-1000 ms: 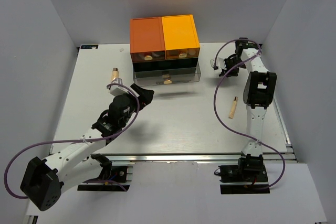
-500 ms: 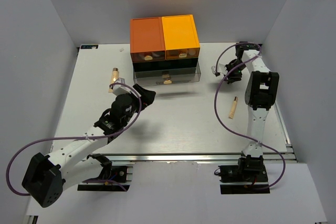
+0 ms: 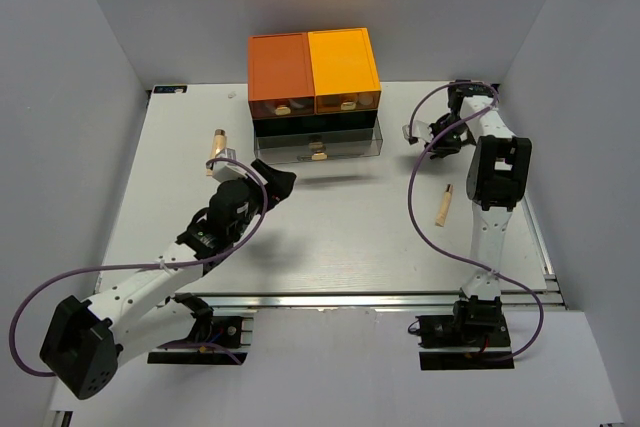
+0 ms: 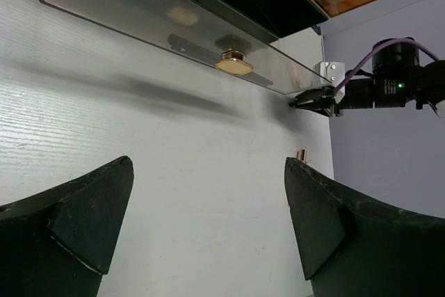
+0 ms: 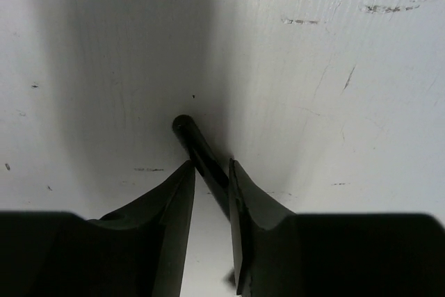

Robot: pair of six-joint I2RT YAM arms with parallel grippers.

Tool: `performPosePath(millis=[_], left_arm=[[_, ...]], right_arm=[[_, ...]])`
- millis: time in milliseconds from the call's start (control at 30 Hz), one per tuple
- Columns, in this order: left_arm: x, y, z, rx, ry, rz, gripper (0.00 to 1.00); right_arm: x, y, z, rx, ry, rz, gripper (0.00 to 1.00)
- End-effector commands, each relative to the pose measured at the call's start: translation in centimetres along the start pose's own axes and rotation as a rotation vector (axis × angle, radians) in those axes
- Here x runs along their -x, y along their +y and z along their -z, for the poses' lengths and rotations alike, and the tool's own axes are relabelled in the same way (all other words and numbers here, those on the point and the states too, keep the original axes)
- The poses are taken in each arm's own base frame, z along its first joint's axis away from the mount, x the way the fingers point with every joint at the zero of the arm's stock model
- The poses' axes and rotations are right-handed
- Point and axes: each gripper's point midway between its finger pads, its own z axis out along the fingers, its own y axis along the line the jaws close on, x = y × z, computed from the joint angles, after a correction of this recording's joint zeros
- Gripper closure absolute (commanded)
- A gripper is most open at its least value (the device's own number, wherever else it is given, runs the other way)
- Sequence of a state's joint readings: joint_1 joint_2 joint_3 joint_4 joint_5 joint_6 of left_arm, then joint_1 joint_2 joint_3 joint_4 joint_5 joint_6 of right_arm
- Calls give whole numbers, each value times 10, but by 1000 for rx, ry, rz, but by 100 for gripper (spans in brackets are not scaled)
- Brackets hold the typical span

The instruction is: Organize the makeup

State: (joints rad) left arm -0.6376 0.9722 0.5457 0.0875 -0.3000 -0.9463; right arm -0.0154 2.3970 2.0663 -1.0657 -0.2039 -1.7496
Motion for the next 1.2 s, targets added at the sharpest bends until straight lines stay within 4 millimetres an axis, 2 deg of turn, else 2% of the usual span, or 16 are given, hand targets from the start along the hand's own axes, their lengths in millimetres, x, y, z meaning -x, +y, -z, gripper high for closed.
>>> performPosePath(millis=[0,200,333,500,600,633,733,767,833,867,933,967,1033,1067,1133,1167], left_arm=[[10,-13,3,-33,-24,17,2],[9,-17,-1,-39,-13,7,2],[9,-18,-1,-43,-13,10,2],[10,-18,0,-45,-13,11,2],[11,-19,0,-45,-16,11,2],[11,-18,1,-43,-16,9,2],[12,-18,2,-42,-21,10,2],[12,-18,2,-43,-24,10,2],[13,-18,2,-44,-26,11,2],[13,-18,2,-44,-26,11,2],[14,-18,2,-46,-32,11,2],[14,-18,2,-46,-32,10,2],[16,-19,3,-48,-39,7,2],[17,-18,3,-46,-43,6,2],[19,-18,4,-45,-52,0,2],[20,-18,4,-41,-57,-3,2]], right_arm=[[-9,31,-42,102,-15,-66,69],[1,44,-48,116,-35,-166,73],[-1,57,-54,137,-15,-216,62],[-4,61,-58,150,-3,-228,61],[-4,62,-57,162,-4,-234,71],[-2,60,-55,159,-8,-237,81],[4,54,-46,139,-32,-246,100],[11,48,-35,109,-56,-243,100],[19,45,-28,83,-87,-254,100],[29,37,-13,43,-126,-253,100],[40,29,1,-8,-164,-311,100],[53,22,18,-47,-206,-320,100],[68,18,37,-86,-263,-337,100],[85,9,63,-147,-325,-347,100],[102,3,86,-201,-394,-367,100],[128,-1,111,-247,-432,-337,100]])
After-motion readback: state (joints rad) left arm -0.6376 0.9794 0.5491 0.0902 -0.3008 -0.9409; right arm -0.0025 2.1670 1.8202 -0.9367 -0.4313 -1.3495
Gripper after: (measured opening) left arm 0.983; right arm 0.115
